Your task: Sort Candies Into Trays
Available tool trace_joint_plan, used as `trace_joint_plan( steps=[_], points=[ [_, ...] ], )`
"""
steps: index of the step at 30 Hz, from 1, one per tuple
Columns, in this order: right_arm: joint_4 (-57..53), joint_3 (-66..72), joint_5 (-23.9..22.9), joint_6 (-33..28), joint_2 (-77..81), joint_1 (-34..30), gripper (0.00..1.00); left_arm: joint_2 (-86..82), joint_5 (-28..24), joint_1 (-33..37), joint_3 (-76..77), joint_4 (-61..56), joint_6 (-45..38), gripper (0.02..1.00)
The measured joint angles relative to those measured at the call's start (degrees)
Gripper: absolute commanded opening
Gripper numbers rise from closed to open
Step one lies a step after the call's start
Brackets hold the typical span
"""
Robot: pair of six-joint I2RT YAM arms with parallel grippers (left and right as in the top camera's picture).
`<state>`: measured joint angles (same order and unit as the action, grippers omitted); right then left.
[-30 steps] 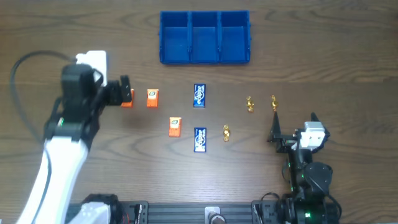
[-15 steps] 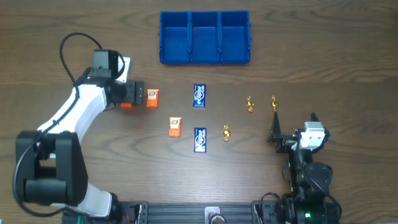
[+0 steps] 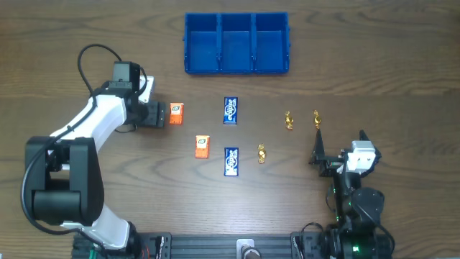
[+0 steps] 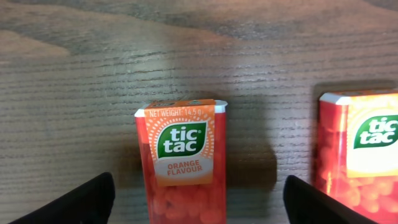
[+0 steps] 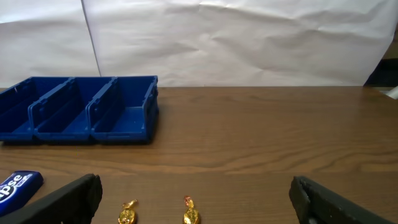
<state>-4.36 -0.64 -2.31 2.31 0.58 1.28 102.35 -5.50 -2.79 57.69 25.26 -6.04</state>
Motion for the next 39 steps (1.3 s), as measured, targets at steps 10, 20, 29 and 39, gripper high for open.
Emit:
trace_joint_plan(
  steps=[10, 20, 29, 39],
  points=[
    [0.0, 0.0, 0.0, 0.0, 0.0, 0.0, 0.998, 0.3, 0.3, 1.7, 0.0, 0.0, 0.2, 0.755],
    [0.0, 0.0, 0.0, 0.0, 0.0, 0.0, 0.998, 0.9, 0.2, 1.7, 0.0, -1.7, 0.2, 0.744],
    [0.0, 0.0, 0.0, 0.0, 0.0, 0.0, 0.998, 1.6, 0.0, 1.7, 0.2, -2.3, 0.1, 0.435],
    [0.0, 0.0, 0.0, 0.0, 0.0, 0.0, 0.998, 1.6, -1.1, 1.7, 1.2, -1.9, 2.2, 0.27]
  ],
)
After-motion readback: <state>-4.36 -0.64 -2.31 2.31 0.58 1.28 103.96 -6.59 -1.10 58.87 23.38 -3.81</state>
